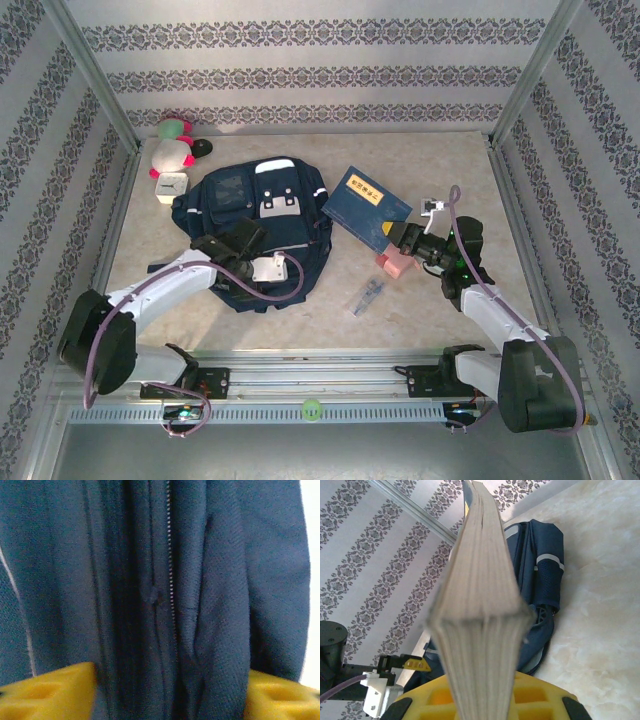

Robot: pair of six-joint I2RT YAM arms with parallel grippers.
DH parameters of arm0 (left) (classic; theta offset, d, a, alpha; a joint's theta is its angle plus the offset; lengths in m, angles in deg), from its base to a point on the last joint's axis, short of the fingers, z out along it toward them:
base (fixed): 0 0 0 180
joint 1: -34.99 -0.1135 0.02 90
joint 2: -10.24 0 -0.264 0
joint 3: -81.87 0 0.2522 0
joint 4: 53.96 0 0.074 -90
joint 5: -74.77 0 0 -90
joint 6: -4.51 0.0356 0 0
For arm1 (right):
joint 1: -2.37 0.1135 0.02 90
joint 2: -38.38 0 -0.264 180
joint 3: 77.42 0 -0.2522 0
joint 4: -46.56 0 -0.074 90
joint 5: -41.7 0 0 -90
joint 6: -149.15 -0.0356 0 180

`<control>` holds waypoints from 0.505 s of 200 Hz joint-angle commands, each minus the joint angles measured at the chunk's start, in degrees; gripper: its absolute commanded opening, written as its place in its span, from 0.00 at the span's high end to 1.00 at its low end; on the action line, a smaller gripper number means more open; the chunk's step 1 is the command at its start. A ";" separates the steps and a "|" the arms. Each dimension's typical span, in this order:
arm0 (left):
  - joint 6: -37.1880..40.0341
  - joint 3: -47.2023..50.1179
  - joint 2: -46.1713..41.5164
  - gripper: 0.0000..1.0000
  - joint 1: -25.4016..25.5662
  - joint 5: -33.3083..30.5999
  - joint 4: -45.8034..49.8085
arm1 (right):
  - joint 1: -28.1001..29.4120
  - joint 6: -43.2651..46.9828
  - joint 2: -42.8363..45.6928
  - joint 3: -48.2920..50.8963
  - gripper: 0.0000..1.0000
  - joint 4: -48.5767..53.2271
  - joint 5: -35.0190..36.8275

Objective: Pack the student bag

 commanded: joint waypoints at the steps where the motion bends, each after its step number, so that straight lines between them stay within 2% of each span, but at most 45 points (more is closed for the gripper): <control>1: -2.51 -0.62 -1.39 0.57 0.91 -1.94 -3.04 | 0.49 -1.10 0.43 -0.62 1.00 -1.27 0.11; 20: -7.03 -3.91 -4.30 0.83 0.96 2.25 -3.01 | 0.32 -1.60 1.37 -1.01 1.00 1.51 0.87; 37: -12.61 -7.27 -7.56 0.94 1.01 7.97 -5.13 | -0.32 -2.24 4.10 -1.19 1.00 7.11 7.23; 55: -20.64 -9.99 -9.67 0.99 1.13 10.60 -9.92 | -2.12 -5.25 8.60 -0.75 1.00 13.07 14.98; 78: -31.27 -11.94 -9.85 1.00 1.10 9.33 -17.45 | -3.72 -6.85 14.56 -1.91 1.00 21.59 19.38; 90: -34.33 -12.32 -9.21 1.00 1.27 8.24 -20.81 | -3.68 -8.35 18.46 -2.25 1.00 27.75 24.00; 101: -36.43 -12.64 -8.53 1.00 1.47 6.70 -23.36 | -3.64 -9.62 21.60 -1.74 1.00 29.27 24.60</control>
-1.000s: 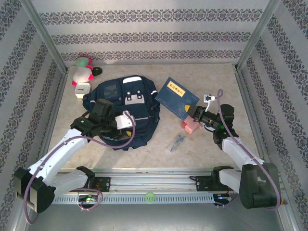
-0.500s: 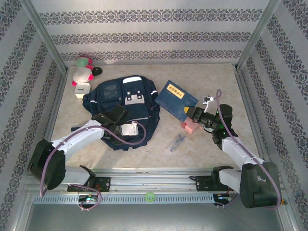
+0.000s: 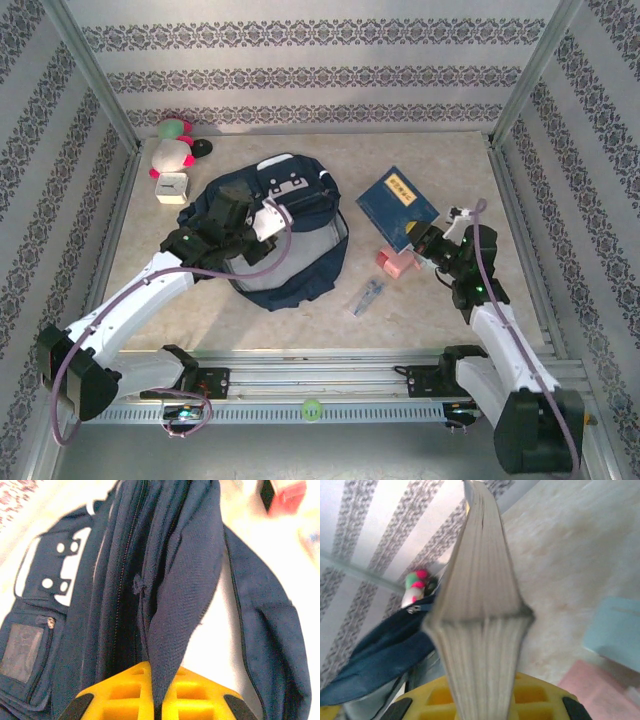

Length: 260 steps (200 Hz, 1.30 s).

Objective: Pack the student bag

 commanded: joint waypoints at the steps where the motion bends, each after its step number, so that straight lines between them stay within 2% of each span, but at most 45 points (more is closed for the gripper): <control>1: -11.47 -1.98 0.59 1.00 1.15 -0.02 -12.56 | -0.10 -3.75 6.28 -1.53 1.00 8.69 7.38; 33: -14.23 -4.41 3.07 1.00 1.36 -0.80 -17.68 | 0.71 -9.32 8.34 -1.64 1.00 10.26 1.23; 52: -15.87 -6.06 4.56 1.00 1.32 -0.47 -19.90 | 4.29 -12.35 6.14 -2.31 1.00 9.65 -1.13; 91: -18.05 -8.80 6.60 1.00 1.39 0.46 -23.30 | 17.03 -17.37 1.92 -3.53 1.00 7.61 6.28; 111: -18.01 -9.69 7.31 1.00 1.32 1.21 -23.54 | 22.15 -20.97 -1.77 -3.05 1.00 1.77 9.77; 156: -17.71 -9.72 7.57 1.00 1.33 3.27 -24.12 | 31.45 -27.54 -18.61 -4.64 1.00 -21.41 15.09; 194: -17.57 -9.89 7.26 1.00 1.32 3.38 -22.57 | 34.86 -33.39 -36.45 -9.63 1.00 -42.01 15.13; 260: -18.43 -8.69 6.28 1.00 1.31 3.86 -24.00 | 38.70 -34.06 -54.58 -21.43 1.00 -42.53 27.66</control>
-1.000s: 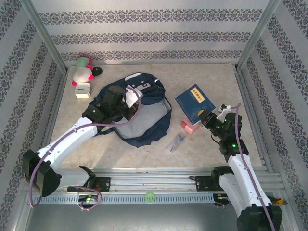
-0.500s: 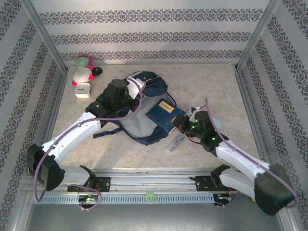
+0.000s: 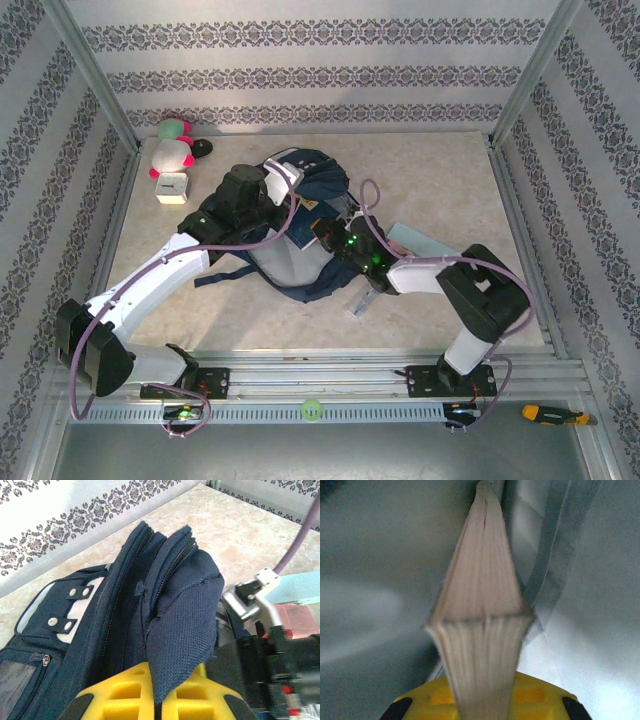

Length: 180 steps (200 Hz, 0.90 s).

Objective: Pack the student bag

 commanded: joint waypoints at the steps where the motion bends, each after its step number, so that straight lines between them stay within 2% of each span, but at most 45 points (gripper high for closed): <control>1: -1.02 -2.29 -1.93 1.00 0.66 2.29 -8.80 | 1.09 -0.08 -4.71 -5.67 1.00 -5.46 7.35; 35: -1.28 -2.24 -2.06 1.00 0.71 3.04 -8.86 | 1.50 -0.14 -12.94 -12.76 1.00 -4.82 13.16; 80: -1.80 -0.75 -2.38 1.00 0.73 2.94 -9.81 | 1.27 0.45 -20.71 -19.25 1.00 -0.85 14.15; 90: -1.72 -0.54 -2.35 1.00 0.63 2.70 -9.76 | 1.11 -0.05 -21.65 -19.63 0.88 0.71 14.02; 100: -1.58 -0.52 -2.33 1.00 0.66 2.57 -9.52 | 0.94 -0.54 -21.99 -19.59 0.71 2.25 13.37; 120: -1.04 0.00 -2.50 1.00 0.64 1.95 -9.57 | 0.83 -1.28 -20.30 -17.23 0.54 4.42 12.56; 152: -0.29 1.24 -2.25 1.00 0.49 0.82 -10.21 | 0.83 -1.40 -13.63 -9.55 0.42 7.32 11.42; 180: 0.13 2.11 -1.41 1.00 0.52 -0.15 -10.44 | 1.06 -2.03 -6.94 -1.74 0.39 8.35 10.38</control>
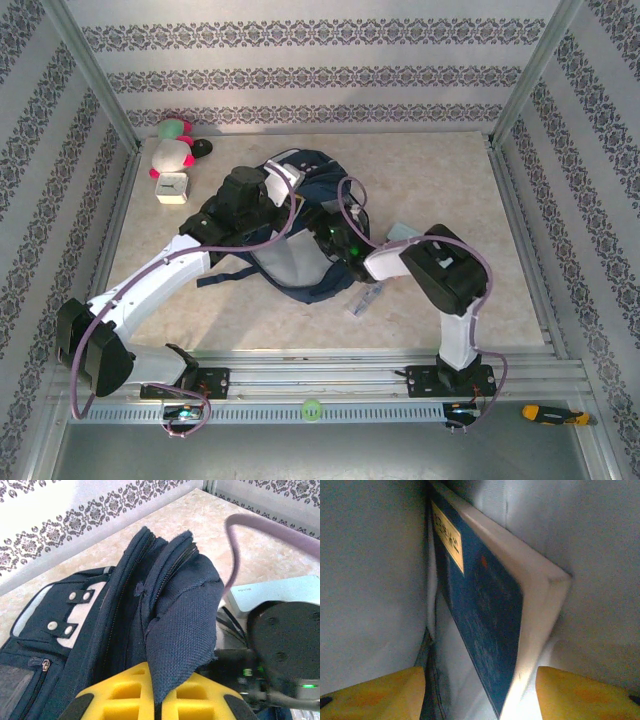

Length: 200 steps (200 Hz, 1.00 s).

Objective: Pack the student bag

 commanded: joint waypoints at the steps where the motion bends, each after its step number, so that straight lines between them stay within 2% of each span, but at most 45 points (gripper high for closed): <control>1: 0.76 0.39 -1.41 1.00 0.48 -0.97 -7.91 | 0.13 -0.42 5.11 6.19 0.39 4.16 -0.53; 52: 1.18 4.21 -0.41 1.00 0.53 0.17 -6.52 | 0.15 4.82 24.50 17.14 0.39 10.05 -3.62; 76: 1.15 9.01 -0.56 1.00 0.74 2.73 -7.77 | -0.11 11.37 37.09 16.88 0.40 23.13 -2.00; 97: 1.60 11.81 0.39 0.94 1.32 6.18 -7.45 | -0.74 20.94 45.97 14.21 0.39 33.27 -0.15; 120: 1.49 13.57 3.42 0.89 2.41 9.53 -7.01 | -3.52 31.01 49.91 9.83 0.38 40.23 -4.65; 144: 0.47 13.42 7.39 0.88 3.52 10.82 -6.13 | -7.02 35.11 50.10 6.88 0.38 44.14 -11.65; 156: -0.19 12.86 8.54 0.77 3.63 12.58 -5.37 | -8.22 38.35 49.67 5.91 0.38 44.47 -15.22; 168: -1.81 12.42 8.21 0.51 3.63 13.65 -4.97 | -8.79 44.29 49.06 4.11 0.38 45.75 -18.40; 175: -3.04 12.24 7.23 0.42 3.61 13.90 -5.01 | -8.73 48.83 48.58 2.47 0.37 47.63 -20.07; 186: -5.69 12.19 5.10 0.32 3.16 13.23 -5.42 | -8.34 57.10 47.64 -0.46 0.35 51.71 -22.97; 200: -9.61 12.57 1.46 0.26 1.52 12.43 -5.88 | -6.87 69.37 46.05 -4.45 0.32 58.49 -23.79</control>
